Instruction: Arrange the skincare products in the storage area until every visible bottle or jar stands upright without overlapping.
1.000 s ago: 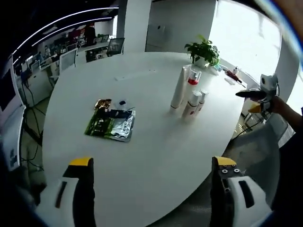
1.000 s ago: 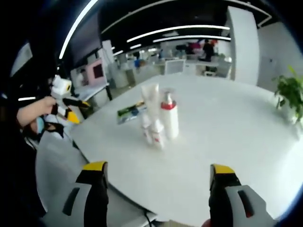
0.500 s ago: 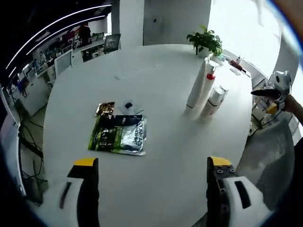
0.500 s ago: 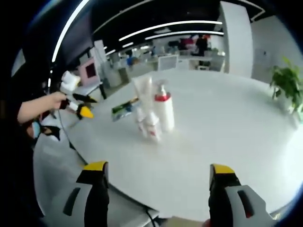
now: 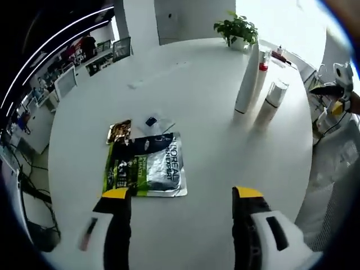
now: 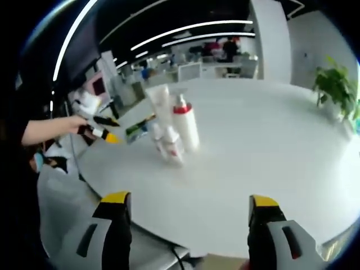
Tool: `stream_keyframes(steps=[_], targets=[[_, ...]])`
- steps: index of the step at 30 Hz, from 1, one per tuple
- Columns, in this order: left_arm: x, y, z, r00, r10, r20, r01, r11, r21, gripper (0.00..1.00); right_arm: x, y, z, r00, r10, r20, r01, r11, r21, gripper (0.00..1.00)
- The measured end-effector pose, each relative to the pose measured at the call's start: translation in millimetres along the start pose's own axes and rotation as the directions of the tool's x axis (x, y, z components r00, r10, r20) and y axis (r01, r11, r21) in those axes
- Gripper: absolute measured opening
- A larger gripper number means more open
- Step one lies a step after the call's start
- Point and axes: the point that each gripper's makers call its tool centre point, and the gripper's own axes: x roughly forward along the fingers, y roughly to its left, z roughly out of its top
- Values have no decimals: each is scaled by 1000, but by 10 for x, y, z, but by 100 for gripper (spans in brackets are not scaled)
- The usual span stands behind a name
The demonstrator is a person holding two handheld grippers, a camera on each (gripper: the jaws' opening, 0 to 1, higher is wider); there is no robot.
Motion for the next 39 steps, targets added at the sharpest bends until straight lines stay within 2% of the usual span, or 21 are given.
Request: stream_keyframes(steps=[6,12,17,21,28,29,31,34,36,39], targets=[[193,103,98,998,63,4,-63,998,-3,63,-15,-79,2,1000,-18,6,18,1000,16,87],[406,154,190,998,62,3,-62,998,1,59,-29,-123,3,999,-33,12,32,999,26,87],[501,244,149,995,97,-26,-95,994,56,56,-41,-151,-65,999,-40,5,40,998,42,86],[521,277,117,993,106,-47,-104,994,43,56,-40,-176,-110,999,-46,-1,46,998,51,86],[589,229,-18,989,86,-121,-77,994,77,56,-26,-184,-98,999,-47,-3,47,998,51,86],[596,173,5,993,52,-106,-46,997,62,55,-24,-181,-92,999,-47,-5,47,998,48,86],[577,218,1,991,73,-114,-68,996,53,54,-21,-184,-91,999,-48,-9,48,998,43,86],[587,215,-3,992,55,-113,-50,998,44,52,-10,-190,-93,999,-47,-9,48,998,46,86],[591,209,-11,992,38,-118,-35,999,26,50,-4,-186,-95,999,-46,-11,47,998,46,86],[592,177,-56,990,3,-140,-12,998,-63,48,-2,-175,-103,999,-44,-15,45,998,43,86]])
